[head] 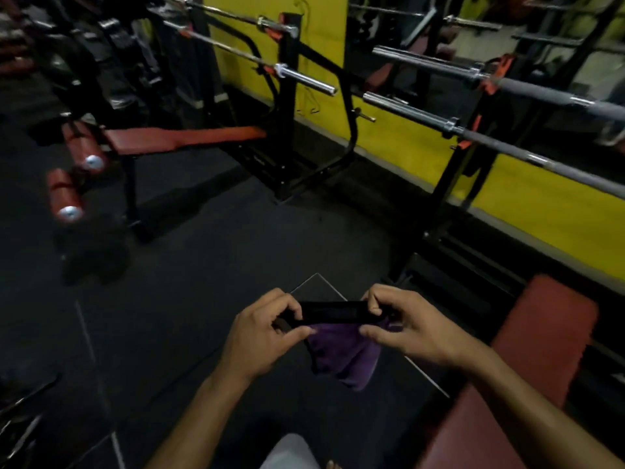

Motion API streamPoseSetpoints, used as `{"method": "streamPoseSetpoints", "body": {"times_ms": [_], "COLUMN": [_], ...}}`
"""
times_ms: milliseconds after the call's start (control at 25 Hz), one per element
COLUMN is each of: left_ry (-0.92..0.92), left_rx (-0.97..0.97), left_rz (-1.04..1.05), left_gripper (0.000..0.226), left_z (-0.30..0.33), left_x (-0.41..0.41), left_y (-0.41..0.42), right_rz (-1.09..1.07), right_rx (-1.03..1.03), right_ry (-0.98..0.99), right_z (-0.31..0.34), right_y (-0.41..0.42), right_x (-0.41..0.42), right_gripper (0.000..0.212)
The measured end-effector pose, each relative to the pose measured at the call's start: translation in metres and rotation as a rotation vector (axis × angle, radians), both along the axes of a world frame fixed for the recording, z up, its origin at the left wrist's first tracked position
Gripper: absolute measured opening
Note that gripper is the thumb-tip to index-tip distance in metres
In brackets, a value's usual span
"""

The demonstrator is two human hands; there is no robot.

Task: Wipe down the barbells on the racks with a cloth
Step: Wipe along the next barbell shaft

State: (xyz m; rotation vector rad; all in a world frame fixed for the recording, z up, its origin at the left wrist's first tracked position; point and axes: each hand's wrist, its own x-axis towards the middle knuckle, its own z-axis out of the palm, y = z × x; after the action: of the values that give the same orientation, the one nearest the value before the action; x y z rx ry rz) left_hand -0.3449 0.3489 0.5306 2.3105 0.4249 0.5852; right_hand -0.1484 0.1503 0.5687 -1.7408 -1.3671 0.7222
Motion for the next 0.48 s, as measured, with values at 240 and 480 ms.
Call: {"method": "streamPoseSetpoints", "body": {"times_ms": [240, 480], "left_ry": [-0.074, -0.112], "left_rx": [-0.34, -0.595], "left_rz": [-0.218, -0.397], "left_gripper": [0.026, 0.024], "left_z": [-0.001, 0.025], "left_x": [0.106, 0.213], "left_y": [0.042, 0.077], "right_rz": [-0.349, -0.512], "right_rx": [0.039, 0.047], "right_ry": [-0.102, -0.12], "right_z": [0.007, 0.038], "right_y": [0.012, 0.022], "right_x": [0.059, 0.102], "right_gripper": [0.026, 0.024]}}
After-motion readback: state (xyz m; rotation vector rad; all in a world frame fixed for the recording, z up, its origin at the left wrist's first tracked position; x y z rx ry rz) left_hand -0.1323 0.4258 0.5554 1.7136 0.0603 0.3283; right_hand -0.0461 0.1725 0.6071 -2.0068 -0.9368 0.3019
